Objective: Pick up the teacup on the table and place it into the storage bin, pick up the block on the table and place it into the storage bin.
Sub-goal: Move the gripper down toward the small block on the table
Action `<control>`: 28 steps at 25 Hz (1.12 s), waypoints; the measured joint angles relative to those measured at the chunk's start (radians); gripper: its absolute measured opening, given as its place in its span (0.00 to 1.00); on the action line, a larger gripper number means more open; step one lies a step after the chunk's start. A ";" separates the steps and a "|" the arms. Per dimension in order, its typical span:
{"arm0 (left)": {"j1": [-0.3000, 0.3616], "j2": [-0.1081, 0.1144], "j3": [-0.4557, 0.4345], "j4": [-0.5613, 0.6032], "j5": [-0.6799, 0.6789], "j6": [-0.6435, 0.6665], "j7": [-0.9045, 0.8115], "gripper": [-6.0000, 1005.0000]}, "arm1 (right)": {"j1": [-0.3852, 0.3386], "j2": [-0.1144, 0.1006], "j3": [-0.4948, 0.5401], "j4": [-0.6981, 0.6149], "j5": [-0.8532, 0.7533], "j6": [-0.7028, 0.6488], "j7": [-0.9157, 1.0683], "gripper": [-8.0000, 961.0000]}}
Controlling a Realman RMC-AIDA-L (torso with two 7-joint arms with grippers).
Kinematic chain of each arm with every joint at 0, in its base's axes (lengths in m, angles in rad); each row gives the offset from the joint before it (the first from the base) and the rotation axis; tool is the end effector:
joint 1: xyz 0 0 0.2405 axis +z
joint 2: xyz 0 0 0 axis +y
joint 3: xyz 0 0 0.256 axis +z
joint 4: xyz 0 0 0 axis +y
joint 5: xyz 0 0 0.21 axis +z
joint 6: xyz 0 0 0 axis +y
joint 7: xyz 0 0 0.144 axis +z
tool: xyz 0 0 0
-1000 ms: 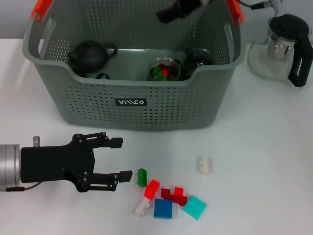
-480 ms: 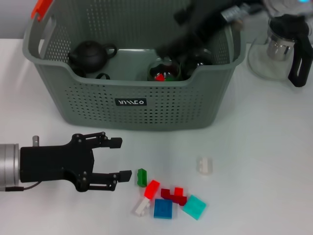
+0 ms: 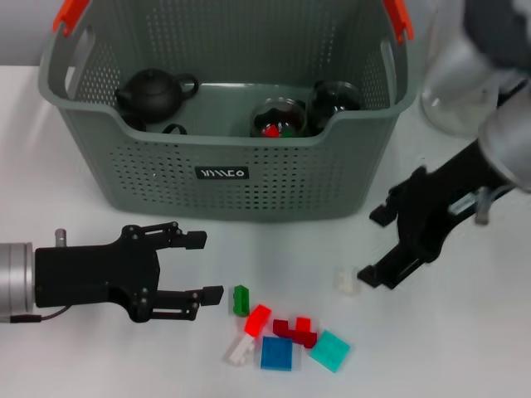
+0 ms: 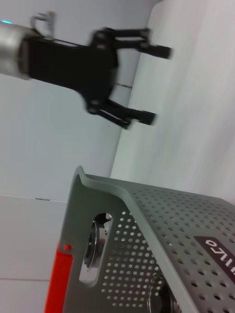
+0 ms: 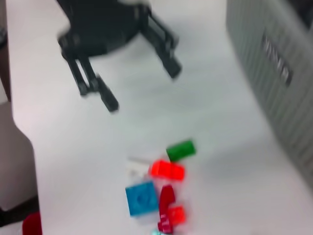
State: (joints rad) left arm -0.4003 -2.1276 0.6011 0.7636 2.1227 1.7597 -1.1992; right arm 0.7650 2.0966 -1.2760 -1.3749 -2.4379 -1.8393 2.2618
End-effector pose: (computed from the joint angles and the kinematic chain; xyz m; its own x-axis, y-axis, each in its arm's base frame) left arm -0.2849 0.2732 0.0015 0.8428 0.2452 0.4792 0.3398 -0.9328 -0.1202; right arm 0.1137 0.3416 0.0059 0.9094 -0.3025 0.2853 -0.2871 -0.9531 -0.0957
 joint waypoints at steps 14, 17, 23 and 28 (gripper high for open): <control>0.001 -0.003 0.000 -0.003 -0.002 -0.001 0.000 0.83 | 0.084 0.003 -0.245 0.430 -0.032 0.390 -0.019 0.98; 0.004 -0.004 0.000 -0.003 -0.004 -0.002 0.000 0.83 | 0.086 0.003 -0.266 0.445 -0.032 0.422 -0.019 0.98; 0.007 -0.006 0.000 -0.003 -0.004 -0.002 0.000 0.83 | 0.087 0.006 -0.326 0.476 -0.031 0.492 -0.019 0.99; 0.008 -0.008 0.000 -0.005 -0.004 -0.002 0.000 0.83 | 0.094 0.007 -0.343 0.510 -0.027 0.518 -0.019 0.99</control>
State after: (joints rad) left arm -0.3926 -2.1353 0.6013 0.7587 2.1184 1.7579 -1.1997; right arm 0.8593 2.1039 -1.6195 -0.8645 -2.4644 -1.3209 2.2426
